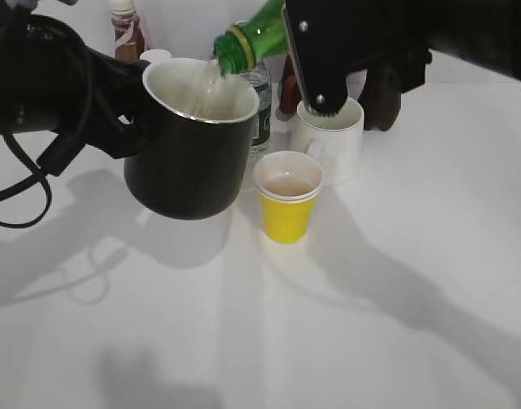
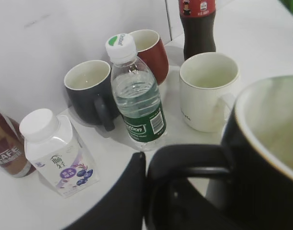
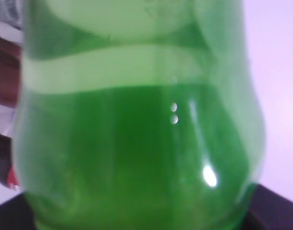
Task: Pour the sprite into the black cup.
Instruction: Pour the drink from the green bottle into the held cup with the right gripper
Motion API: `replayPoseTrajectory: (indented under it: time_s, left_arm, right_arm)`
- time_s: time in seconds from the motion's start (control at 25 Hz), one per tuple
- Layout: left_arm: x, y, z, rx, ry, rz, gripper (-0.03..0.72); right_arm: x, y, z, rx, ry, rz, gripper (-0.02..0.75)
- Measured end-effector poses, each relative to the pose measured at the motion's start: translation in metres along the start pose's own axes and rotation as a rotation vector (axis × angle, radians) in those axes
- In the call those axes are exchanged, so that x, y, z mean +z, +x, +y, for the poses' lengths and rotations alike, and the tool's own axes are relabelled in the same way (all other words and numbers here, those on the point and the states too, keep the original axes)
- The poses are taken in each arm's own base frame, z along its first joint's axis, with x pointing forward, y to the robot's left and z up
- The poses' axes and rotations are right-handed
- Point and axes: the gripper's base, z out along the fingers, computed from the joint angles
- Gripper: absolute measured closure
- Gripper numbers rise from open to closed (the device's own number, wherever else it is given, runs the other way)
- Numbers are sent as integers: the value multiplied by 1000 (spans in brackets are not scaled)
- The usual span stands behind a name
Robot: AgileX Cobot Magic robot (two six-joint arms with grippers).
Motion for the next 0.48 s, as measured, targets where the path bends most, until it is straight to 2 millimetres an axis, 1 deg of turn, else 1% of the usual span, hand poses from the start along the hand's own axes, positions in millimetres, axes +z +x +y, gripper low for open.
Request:
replayPoseTrajectory:
  time_s: [0.2, 0.48]
  left_arm:
    - [0, 0, 0, 0, -1, 4, 641]
    - [0, 1, 0, 0, -2, 13, 641]
  right_arm:
    - [0, 1, -8, 5, 23, 5, 317]
    - [0, 1, -8, 5, 22, 6, 317]
